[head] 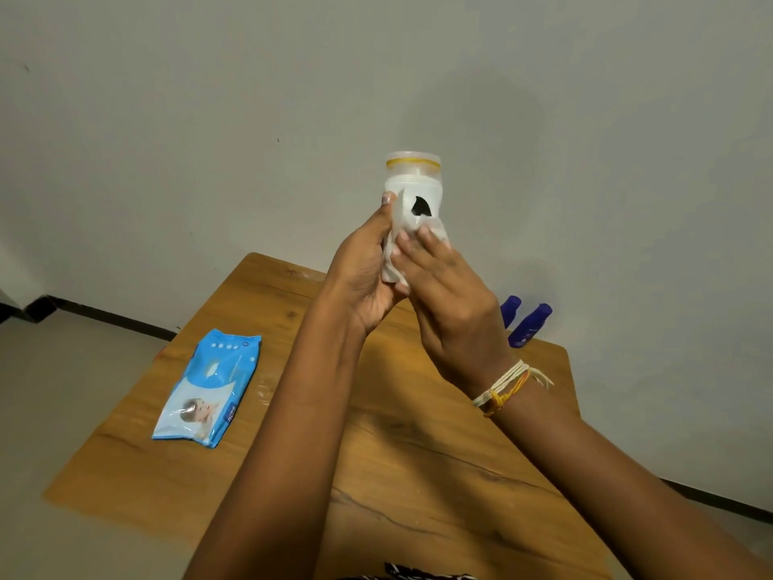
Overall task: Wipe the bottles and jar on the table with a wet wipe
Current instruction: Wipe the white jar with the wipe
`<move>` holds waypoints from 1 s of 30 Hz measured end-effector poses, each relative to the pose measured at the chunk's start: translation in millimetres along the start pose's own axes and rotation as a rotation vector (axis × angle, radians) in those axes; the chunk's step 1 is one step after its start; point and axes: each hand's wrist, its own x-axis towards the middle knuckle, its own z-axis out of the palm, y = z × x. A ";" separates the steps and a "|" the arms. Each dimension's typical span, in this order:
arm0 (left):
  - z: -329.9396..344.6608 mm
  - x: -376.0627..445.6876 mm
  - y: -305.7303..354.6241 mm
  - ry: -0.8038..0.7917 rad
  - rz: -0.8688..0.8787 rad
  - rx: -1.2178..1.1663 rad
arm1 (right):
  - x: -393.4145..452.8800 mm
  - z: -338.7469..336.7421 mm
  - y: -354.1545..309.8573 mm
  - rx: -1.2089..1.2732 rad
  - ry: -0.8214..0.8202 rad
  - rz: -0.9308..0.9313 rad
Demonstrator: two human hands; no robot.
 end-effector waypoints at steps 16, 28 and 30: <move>1.8 10.2 -5.0 -0.059 0.041 0.024 | 59.2 -25.6 16.0 0.451 0.383 0.474; -5.6 14.9 0.6 -0.014 -0.009 -0.023 | -35.7 -2.9 26.8 0.107 -0.061 -0.134; -6.3 17.6 -1.2 -0.020 0.017 -0.061 | -37.7 -9.6 30.6 0.144 0.041 -0.072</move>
